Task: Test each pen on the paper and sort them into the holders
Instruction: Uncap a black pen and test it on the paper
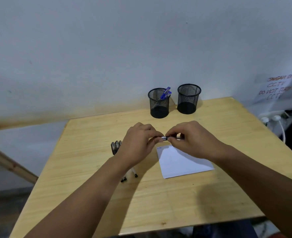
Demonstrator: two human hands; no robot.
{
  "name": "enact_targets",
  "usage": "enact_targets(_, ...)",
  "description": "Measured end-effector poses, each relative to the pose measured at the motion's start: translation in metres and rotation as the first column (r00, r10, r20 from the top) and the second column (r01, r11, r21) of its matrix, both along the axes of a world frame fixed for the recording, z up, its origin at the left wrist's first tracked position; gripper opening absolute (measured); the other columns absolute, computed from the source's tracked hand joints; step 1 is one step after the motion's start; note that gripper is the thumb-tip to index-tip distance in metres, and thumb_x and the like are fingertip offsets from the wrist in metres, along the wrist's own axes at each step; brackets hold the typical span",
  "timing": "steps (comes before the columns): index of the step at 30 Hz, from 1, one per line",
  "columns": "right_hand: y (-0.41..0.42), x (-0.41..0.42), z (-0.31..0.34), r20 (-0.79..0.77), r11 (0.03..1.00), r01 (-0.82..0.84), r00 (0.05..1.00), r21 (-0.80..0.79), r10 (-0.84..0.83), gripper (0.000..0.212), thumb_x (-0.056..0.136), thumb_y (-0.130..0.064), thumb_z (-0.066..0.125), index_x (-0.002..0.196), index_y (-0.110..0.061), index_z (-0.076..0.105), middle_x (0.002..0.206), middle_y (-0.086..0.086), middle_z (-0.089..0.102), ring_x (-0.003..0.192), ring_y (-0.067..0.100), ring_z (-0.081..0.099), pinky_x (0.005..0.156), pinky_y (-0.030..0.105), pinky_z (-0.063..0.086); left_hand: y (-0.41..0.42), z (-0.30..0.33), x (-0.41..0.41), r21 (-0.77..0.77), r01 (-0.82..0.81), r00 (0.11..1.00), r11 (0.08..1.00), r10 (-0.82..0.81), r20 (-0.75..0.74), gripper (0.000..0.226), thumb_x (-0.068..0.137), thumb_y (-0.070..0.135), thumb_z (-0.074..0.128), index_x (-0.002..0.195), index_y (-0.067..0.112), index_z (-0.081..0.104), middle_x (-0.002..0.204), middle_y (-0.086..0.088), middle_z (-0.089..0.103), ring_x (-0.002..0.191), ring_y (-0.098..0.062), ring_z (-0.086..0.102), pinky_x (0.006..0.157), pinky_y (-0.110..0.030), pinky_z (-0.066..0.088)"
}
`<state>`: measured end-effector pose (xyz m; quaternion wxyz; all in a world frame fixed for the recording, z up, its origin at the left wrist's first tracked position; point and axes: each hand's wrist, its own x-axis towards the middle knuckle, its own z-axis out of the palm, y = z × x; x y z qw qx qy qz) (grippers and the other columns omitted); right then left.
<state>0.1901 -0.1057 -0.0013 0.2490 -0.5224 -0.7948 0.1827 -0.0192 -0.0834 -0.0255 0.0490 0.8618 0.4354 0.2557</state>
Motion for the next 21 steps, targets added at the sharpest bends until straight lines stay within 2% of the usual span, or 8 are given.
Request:
enact_targets(5, -0.002, -0.006, -0.006, 0.070, 0.996, 0.069, 0.995, 0.057, -0.073, 0.028, 0.086, -0.057, 0.046, 0.092, -0.036, 0.063, 0.081, -0.017, 0.065, 0.072, 0.010, 0.059, 0.055, 0.037, 0.053, 0.005, 0.003, -0.004, 0.014, 0.015, 1.000, 1.000, -0.016, 0.025, 0.020, 0.091, 0.038, 0.063, 0.104, 0.029, 0.075, 0.086, 0.010, 0.066, 0.079, -0.020, 0.047, 0.071, -0.039, 0.045)
enact_targets(9, -0.005, -0.011, -0.008, 0.161, 0.994, 0.090, 0.982, 0.061, -0.099, 0.030, 0.089, -0.061, 0.043, 0.090, -0.034, 0.055, 0.077, -0.009, 0.063, 0.070, 0.017, 0.058, 0.053, 0.034, 0.050, 0.005, 0.000, -0.007, 0.028, 0.015, 1.000, 0.999, -0.015, 0.002, 0.021, 0.091, 0.038, 0.059, 0.102, 0.029, 0.075, 0.084, 0.011, 0.064, 0.078, -0.021, 0.048, 0.070, -0.041, 0.046)
enact_targets(12, -0.002, 0.001, -0.011, 0.210, 0.978, 0.207, 0.955, 0.031, -0.209, 0.031, 0.090, -0.063, 0.046, 0.087, -0.033, 0.051, 0.075, -0.010, 0.061, 0.069, 0.017, 0.058, 0.055, 0.030, 0.048, 0.009, -0.005, -0.020, 0.058, -0.085, 0.996, 0.995, 0.087, -0.021, 0.017, 0.090, 0.036, 0.063, 0.099, 0.031, 0.076, 0.084, 0.012, 0.065, 0.077, -0.021, 0.050, 0.069, -0.042, 0.048)
enact_targets(14, 0.001, 0.013, -0.014, 0.128, 0.965, 0.258, 0.959, -0.035, -0.252, 0.025, 0.090, -0.056, 0.051, 0.085, -0.032, 0.052, 0.074, -0.010, 0.062, 0.069, 0.018, 0.059, 0.058, 0.033, 0.049, 0.012, -0.008, -0.034, -0.005, -0.189, 0.982, 0.982, 0.189, -0.022, 0.015, 0.090, 0.038, 0.066, 0.101, 0.034, 0.076, 0.089, 0.013, 0.068, 0.083, -0.020, 0.052, 0.074, -0.042, 0.048)
enact_targets(16, 0.006, 0.022, -0.019, -0.062, 0.950, 0.268, 0.958, -0.159, -0.280, 0.008, 0.093, -0.037, 0.056, 0.088, -0.031, 0.057, 0.078, -0.006, 0.063, 0.071, 0.021, 0.059, 0.062, 0.036, 0.049, 0.014, -0.014, -0.045, -0.064, -0.267, 0.963, 0.962, 0.264, -0.044, 0.018, 0.090, 0.041, 0.067, 0.104, 0.035, 0.075, 0.094, 0.013, 0.070, 0.090, -0.020, 0.055, 0.078, -0.041, 0.048)
enact_targets(17, 0.007, 0.024, -0.021, -0.135, 0.939, 0.262, 0.945, -0.223, -0.296, 0.007, 0.094, -0.027, 0.055, 0.094, -0.031, 0.060, 0.082, -0.002, 0.063, 0.071, 0.022, 0.060, 0.064, 0.036, 0.050, 0.015, -0.017, -0.047, -0.085, -0.297, 0.954, 0.951, 0.294, -0.054, 0.019, 0.090, 0.042, 0.066, 0.105, 0.035, 0.075, 0.095, 0.013, 0.070, 0.092, -0.020, 0.056, 0.080, -0.040, 0.047)
enact_targets(19, 0.006, 0.024, -0.026, -0.254, 0.907, 0.242, 0.906, -0.343, -0.338, 0.023, 0.095, -0.013, 0.052, 0.109, -0.029, 0.061, 0.088, 0.005, 0.063, 0.071, 0.022, 0.064, 0.066, 0.036, 0.055, 0.015, -0.021, -0.048, -0.116, -0.352, 0.936, 0.929, 0.347, -0.064, 0.020, 0.090, 0.043, 0.065, 0.107, 0.035, 0.074, 0.097, 0.013, 0.070, 0.094, -0.019, 0.056, 0.081, -0.039, 0.047)
enact_targets(21, 0.002, 0.020, -0.031, -0.379, 0.877, 0.211, 0.840, -0.431, -0.389, 0.030, 0.095, -0.008, 0.054, 0.114, -0.030, 0.062, 0.093, 0.012, 0.064, 0.074, 0.025, 0.070, 0.071, 0.040, 0.062, 0.016, -0.026, -0.047, -0.137, -0.400, 0.916, 0.906, 0.391, -0.090, 0.023, 0.090, 0.044, 0.063, 0.110, 0.036, 0.072, 0.098, 0.013, 0.069, 0.096, -0.019, 0.057, 0.083, -0.039, 0.047)
